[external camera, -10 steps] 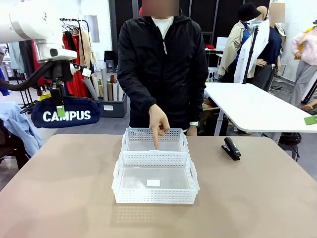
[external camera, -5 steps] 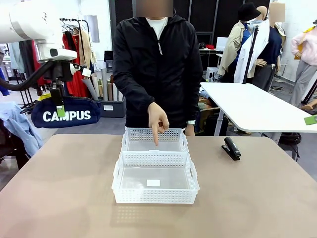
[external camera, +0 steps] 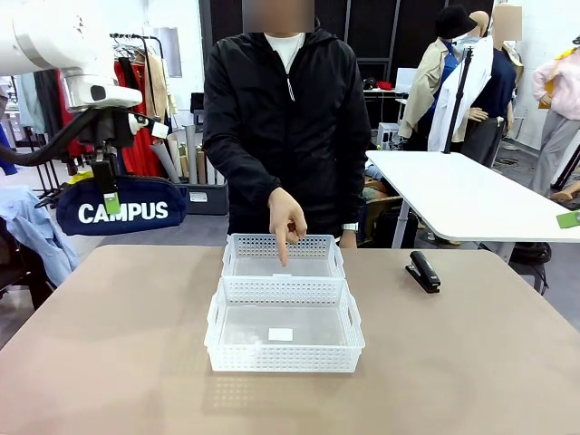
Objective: Distribute items into two baskets.
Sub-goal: Place the picked Pencil pouch into the Organizing basket as instructed by the person, then pick up the Stapler that the person points to.
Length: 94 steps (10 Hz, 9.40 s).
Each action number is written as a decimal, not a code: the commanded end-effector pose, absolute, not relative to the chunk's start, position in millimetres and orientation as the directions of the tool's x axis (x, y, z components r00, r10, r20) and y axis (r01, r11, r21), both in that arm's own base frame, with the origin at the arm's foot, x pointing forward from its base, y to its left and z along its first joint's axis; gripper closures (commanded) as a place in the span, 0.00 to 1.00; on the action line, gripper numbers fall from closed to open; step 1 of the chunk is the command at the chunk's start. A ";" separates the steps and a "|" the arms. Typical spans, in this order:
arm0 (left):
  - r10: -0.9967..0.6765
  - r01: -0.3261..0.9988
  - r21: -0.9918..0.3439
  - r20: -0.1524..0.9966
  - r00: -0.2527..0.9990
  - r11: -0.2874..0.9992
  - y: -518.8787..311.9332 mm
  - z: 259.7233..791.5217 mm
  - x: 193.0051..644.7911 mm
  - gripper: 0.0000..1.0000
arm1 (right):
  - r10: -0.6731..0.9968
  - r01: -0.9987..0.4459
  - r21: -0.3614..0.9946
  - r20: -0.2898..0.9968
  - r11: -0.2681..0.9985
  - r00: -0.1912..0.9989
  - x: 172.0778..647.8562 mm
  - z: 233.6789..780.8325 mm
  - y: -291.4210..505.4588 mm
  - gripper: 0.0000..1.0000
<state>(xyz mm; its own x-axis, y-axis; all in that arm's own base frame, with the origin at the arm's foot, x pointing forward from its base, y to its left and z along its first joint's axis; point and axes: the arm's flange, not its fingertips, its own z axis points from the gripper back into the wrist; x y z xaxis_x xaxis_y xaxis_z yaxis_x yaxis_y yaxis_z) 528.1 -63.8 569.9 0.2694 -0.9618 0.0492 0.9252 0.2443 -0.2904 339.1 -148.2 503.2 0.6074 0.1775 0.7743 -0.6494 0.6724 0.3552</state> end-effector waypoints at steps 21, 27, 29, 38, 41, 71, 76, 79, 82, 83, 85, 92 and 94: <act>-0.989 0.988 -0.117 0.126 -0.084 -0.099 -292.7 478.7 427.6 1.00 | 0.168 -0.668 0.343 0.800 0.660 0.576 342.5 505.4 -148.5 0.00; -0.991 0.993 -0.063 0.090 -0.096 -0.102 -346.6 458.4 425.4 1.00 | 0.168 -0.668 0.343 0.800 0.660 0.576 342.5 505.4 -148.5 0.00; -0.994 0.995 -0.063 0.077 -0.073 -0.078 -358.5 448.2 428.6 1.00 | 0.168 -0.668 0.343 0.800 0.660 0.576 342.5 505.4 -148.5 0.00; -0.992 0.995 -0.007 0.081 -0.100 -0.101 -369.7 374.8 446.4 1.00 | 0.168 -0.668 0.343 0.800 0.660 0.576 342.5 505.4 -148.5 0.00; -0.994 0.995 -0.035 0.064 -0.092 -0.094 -369.5 352.5 437.6 1.00 | 0.168 -0.668 0.343 0.800 0.660 0.576 342.5 505.4 -148.5 0.00; -0.997 0.995 -0.071 0.053 -0.063 -0.066 -351.6 476.2 414.0 0.00 | 0.168 -0.668 0.343 0.800 0.660 0.576 342.5 505.4 -148.5 0.00; -0.938 0.945 0.054 0.158 0.310 0.321 -240.1 550.8 400.5 0.00 | 0.168 -0.668 0.343 0.800 0.660 0.576 342.5 505.4 -148.5 0.00; -0.743 0.756 0.085 0.287 0.605 0.649 -113.7 584.7 385.7 0.00 | 0.168 -0.668 0.343 0.800 0.660 0.576 342.5 505.4 -148.5 0.00; -0.480 0.561 -0.047 0.462 0.746 0.827 -3.1 558.7 352.7 0.00 | 0.168 -0.668 0.343 0.800 0.660 0.576 342.5 505.4 -148.5 0.00; -0.364 0.492 -0.100 0.550 0.751 0.865 31.4 543.9 340.7 0.00 | 0.168 -0.668 0.343 0.800 0.660 0.576 342.5 505.4 -148.5 0.00; -0.169 0.367 -0.145 0.697 0.697 0.919 88.3 535.9 312.7 0.00 | 0.168 -0.668 0.343 0.800 0.660 0.576 342.5 505.4 -148.5 0.00; -0.082 0.420 -0.277 0.746 0.661 0.864 111.6 523.0 333.0 0.00 | 0.168 -0.668 0.343 0.800 0.660 0.576 342.5 505.4 -148.5 0.00; -0.018 0.340 -0.291 0.735 0.678 0.894 131.6 541.3 326.4 0.00 | 0.168 -0.668 0.343 0.800 0.660 0.576 342.5 505.4 -148.5 0.00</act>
<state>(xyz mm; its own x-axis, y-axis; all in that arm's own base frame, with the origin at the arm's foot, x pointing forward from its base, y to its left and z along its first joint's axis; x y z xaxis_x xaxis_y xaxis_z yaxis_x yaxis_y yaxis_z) 333.1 122.9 537.5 0.6827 -0.0469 0.7292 0.3645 0.8867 -0.2843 338.7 -148.3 503.7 0.6083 0.1795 0.7731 -0.6488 0.6735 0.3541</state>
